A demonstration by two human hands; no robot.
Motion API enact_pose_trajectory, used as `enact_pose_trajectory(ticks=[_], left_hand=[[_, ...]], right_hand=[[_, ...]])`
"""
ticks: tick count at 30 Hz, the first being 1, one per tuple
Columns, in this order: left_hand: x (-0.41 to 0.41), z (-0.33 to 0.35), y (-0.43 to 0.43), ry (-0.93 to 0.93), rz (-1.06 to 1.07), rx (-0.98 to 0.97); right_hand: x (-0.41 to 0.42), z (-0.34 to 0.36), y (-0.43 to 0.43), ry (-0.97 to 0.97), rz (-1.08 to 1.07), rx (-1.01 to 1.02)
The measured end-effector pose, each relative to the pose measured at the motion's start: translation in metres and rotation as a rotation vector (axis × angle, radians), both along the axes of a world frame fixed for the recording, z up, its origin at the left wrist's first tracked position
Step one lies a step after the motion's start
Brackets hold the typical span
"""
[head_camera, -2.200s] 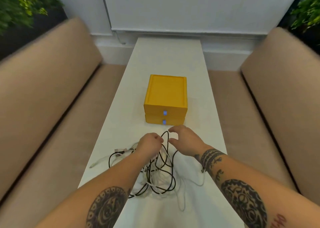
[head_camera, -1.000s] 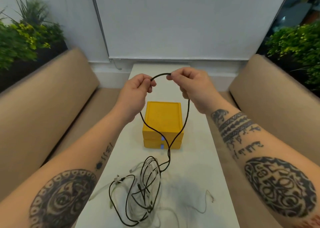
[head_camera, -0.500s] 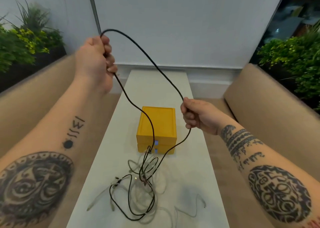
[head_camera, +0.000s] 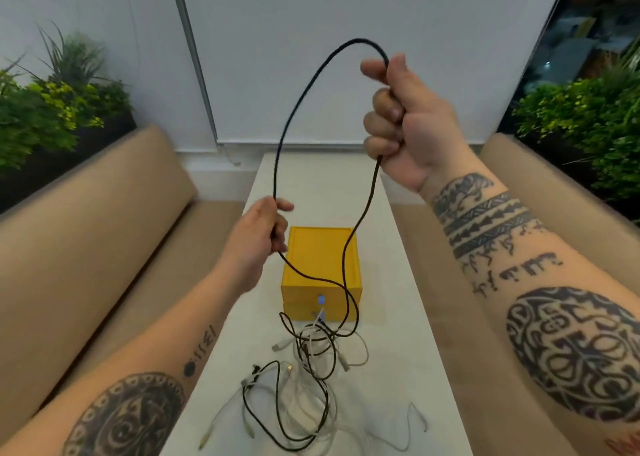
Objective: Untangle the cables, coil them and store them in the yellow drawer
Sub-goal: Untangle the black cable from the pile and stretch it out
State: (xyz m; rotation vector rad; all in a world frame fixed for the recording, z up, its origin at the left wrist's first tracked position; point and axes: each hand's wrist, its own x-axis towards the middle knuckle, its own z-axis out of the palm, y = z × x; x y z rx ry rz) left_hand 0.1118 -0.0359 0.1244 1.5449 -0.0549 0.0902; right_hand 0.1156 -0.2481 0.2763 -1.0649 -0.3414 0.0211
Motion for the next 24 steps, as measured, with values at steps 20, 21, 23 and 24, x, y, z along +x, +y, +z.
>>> enact_pose_trajectory(ticks=[20,21,23,24], left_hand=[[-0.023,-0.007,-0.066,0.102,-0.182,0.153],[-0.020,-0.005,-0.066,0.110,-0.119,0.121],[-0.014,0.001,-0.065,0.118,-0.040,0.054],[-0.010,0.004,-0.063,0.118,-0.012,0.015]], right_hand=[[-0.006,-0.124,0.000,0.117,-0.097,-0.679],[-0.008,-0.138,-0.005,0.154,-0.071,-0.725],[-0.016,-0.168,-0.013,0.245,0.058,-0.779],[-0.021,-0.183,-0.017,0.284,0.129,-0.800]])
